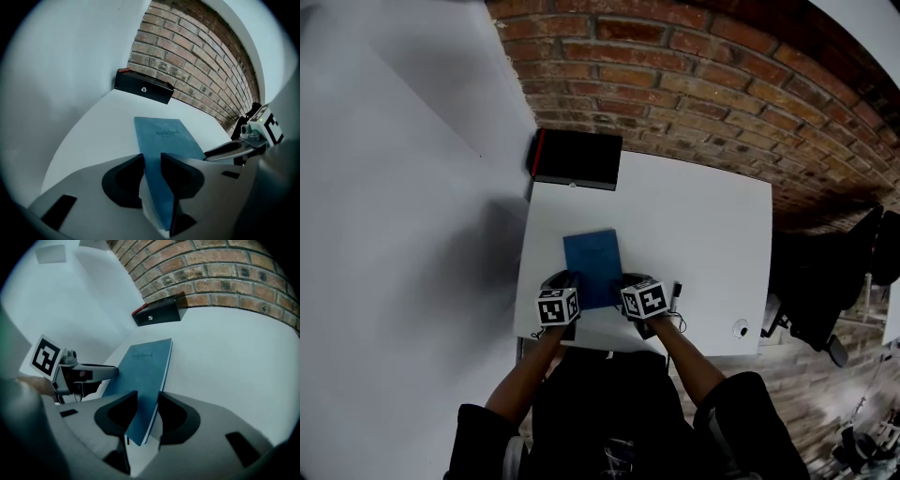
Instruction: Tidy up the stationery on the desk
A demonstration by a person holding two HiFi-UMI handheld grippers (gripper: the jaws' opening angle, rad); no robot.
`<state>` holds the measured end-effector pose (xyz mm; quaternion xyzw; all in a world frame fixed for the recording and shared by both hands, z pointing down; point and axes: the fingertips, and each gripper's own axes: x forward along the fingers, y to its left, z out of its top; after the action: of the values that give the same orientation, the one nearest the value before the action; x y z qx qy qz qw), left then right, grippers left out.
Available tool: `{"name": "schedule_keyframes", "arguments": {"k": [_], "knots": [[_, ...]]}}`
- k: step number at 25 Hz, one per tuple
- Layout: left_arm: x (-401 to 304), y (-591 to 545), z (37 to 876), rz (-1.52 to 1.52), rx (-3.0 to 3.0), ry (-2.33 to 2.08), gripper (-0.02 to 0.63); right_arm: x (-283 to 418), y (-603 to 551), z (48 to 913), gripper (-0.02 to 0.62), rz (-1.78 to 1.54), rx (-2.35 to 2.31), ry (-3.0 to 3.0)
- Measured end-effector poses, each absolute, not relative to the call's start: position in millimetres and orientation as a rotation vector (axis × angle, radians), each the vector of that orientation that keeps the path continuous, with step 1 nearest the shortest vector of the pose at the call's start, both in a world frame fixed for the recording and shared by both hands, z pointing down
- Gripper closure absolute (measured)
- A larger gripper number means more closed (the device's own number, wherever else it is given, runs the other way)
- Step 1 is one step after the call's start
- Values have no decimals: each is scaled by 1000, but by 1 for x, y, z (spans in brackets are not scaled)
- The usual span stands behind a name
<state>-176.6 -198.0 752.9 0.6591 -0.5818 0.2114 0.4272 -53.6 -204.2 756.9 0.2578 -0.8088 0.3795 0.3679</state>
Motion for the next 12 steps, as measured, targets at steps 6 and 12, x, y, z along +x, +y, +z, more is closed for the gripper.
{"name": "schedule_keyframes", "arguments": {"k": [6, 12], "knots": [[-188, -208, 753, 557, 1700, -1411, 492, -64, -176, 757, 442, 1023, 638, -2068], [-197, -208, 752, 617, 1726, -1392, 500, -75, -154, 758, 465, 1094, 662, -2084]]}}
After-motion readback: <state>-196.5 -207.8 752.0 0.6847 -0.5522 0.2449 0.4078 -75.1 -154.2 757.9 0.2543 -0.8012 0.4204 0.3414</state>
